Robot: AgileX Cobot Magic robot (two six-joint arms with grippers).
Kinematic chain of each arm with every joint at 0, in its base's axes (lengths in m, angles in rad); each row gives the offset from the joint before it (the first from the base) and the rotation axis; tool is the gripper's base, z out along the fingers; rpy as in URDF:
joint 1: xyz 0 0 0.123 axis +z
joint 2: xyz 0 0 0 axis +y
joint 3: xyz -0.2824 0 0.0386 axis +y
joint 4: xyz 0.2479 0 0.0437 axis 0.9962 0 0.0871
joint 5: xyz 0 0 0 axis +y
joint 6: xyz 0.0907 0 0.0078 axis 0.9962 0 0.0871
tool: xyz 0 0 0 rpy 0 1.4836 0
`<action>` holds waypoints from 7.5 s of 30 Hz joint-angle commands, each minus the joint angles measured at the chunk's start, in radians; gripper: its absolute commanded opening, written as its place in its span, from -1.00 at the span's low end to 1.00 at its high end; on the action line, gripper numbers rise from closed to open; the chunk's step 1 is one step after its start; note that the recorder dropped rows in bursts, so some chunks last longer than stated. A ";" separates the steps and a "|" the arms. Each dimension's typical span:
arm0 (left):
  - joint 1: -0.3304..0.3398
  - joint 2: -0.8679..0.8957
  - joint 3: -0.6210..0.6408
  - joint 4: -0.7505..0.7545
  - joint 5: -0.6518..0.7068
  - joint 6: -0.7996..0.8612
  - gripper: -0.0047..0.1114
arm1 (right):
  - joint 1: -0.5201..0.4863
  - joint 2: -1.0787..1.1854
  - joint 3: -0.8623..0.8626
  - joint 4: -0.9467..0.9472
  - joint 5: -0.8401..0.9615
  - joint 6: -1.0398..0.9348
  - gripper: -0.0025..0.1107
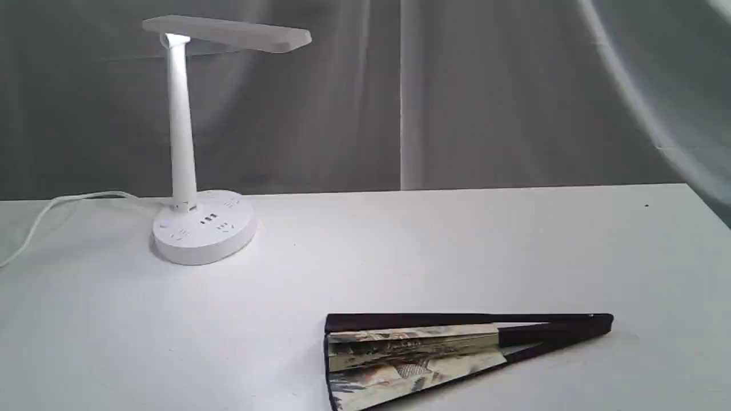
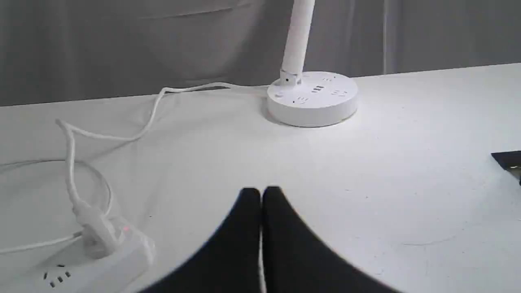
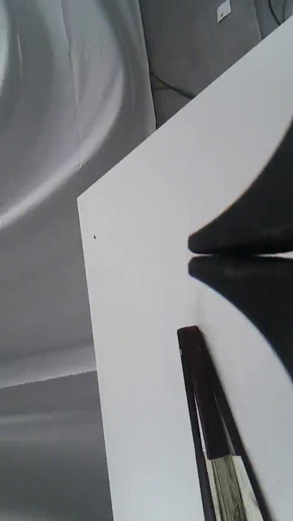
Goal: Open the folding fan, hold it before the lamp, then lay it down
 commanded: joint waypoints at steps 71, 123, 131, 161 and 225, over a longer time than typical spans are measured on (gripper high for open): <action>-0.005 -0.005 0.003 -0.008 -0.004 0.001 -0.92 | 0.042 1.336 -0.752 -0.060 -0.269 0.072 -0.96; -0.005 0.005 -0.117 -0.314 -0.446 -0.081 -0.88 | 0.160 1.584 -0.847 -0.162 -0.269 0.070 -0.96; -0.005 0.369 -0.187 -0.288 -0.583 -0.128 -0.88 | 0.160 1.584 -0.847 -0.162 -0.256 0.070 -0.96; -0.124 1.711 -0.842 0.356 -0.444 -0.532 -0.92 | 0.388 1.764 -1.022 -0.191 0.014 -0.138 -0.96; -0.180 1.711 -0.857 0.356 -0.382 -0.522 -0.92 | 0.458 2.146 -1.297 0.163 0.127 -0.631 0.21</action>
